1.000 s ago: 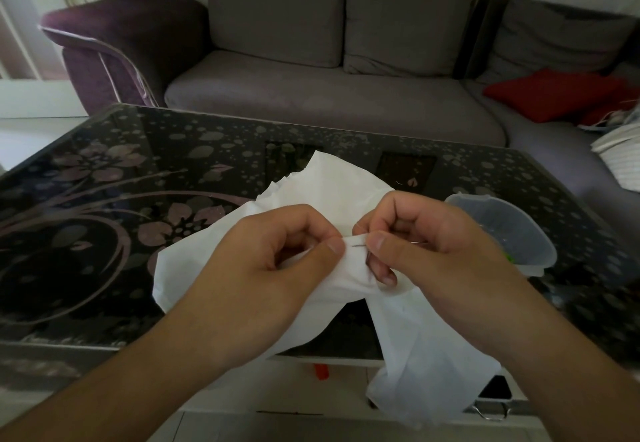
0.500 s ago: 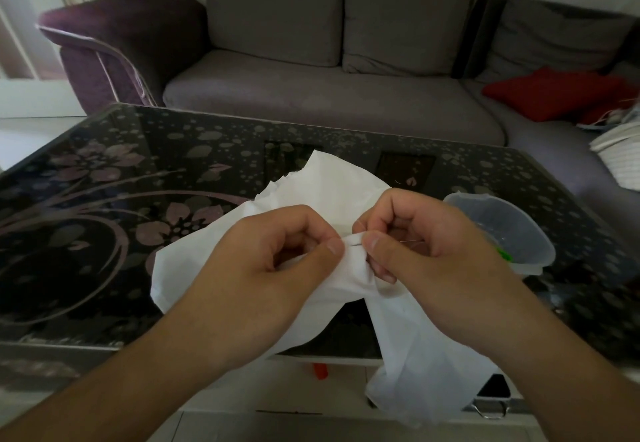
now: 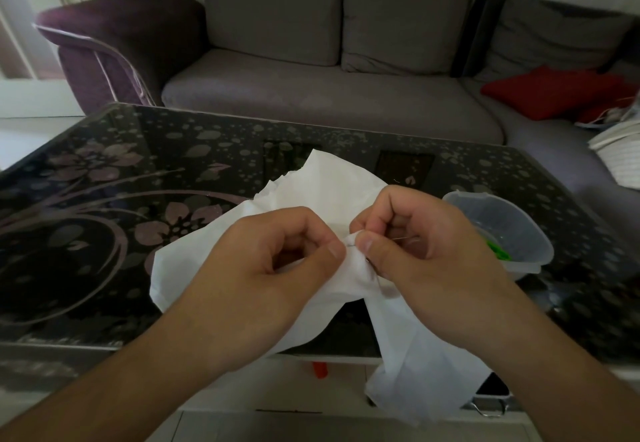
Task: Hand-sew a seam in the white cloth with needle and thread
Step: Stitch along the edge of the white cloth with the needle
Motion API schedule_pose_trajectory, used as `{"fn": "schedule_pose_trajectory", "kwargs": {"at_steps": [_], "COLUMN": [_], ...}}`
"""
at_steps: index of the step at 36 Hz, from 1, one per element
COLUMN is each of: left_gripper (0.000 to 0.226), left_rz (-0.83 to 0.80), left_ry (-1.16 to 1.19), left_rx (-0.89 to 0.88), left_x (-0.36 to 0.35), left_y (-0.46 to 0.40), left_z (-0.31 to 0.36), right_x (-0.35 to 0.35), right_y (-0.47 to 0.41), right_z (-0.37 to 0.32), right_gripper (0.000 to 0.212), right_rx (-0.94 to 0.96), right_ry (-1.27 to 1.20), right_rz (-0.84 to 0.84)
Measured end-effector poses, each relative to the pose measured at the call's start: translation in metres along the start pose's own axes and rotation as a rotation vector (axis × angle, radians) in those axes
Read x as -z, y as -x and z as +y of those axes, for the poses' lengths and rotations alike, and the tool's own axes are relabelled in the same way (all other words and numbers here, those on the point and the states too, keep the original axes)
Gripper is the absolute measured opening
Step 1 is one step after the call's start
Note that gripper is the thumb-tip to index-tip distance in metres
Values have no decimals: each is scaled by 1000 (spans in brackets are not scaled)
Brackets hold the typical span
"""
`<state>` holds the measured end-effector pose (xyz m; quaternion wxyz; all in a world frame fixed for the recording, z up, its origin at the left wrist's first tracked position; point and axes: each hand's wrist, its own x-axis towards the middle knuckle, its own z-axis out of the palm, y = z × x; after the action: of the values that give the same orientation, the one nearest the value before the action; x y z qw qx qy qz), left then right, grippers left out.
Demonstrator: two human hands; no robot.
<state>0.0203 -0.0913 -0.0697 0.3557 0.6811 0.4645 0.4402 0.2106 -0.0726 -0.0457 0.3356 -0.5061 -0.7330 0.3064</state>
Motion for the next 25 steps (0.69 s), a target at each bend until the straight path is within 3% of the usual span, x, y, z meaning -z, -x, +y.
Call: {"fn": "schedule_pose_trajectory", "kwargs": {"at_steps": [25], "left_gripper": [13], "left_rz": [5], "left_ry": [-11], "left_rx": [4], "left_x": [1], "left_y": [-2], "left_z": [2], "right_x": [4], "right_y": [-3], "right_z": [5], "right_gripper": [28], "right_rx": [-89], "right_ry": [-414], "right_rz": [-90]}}
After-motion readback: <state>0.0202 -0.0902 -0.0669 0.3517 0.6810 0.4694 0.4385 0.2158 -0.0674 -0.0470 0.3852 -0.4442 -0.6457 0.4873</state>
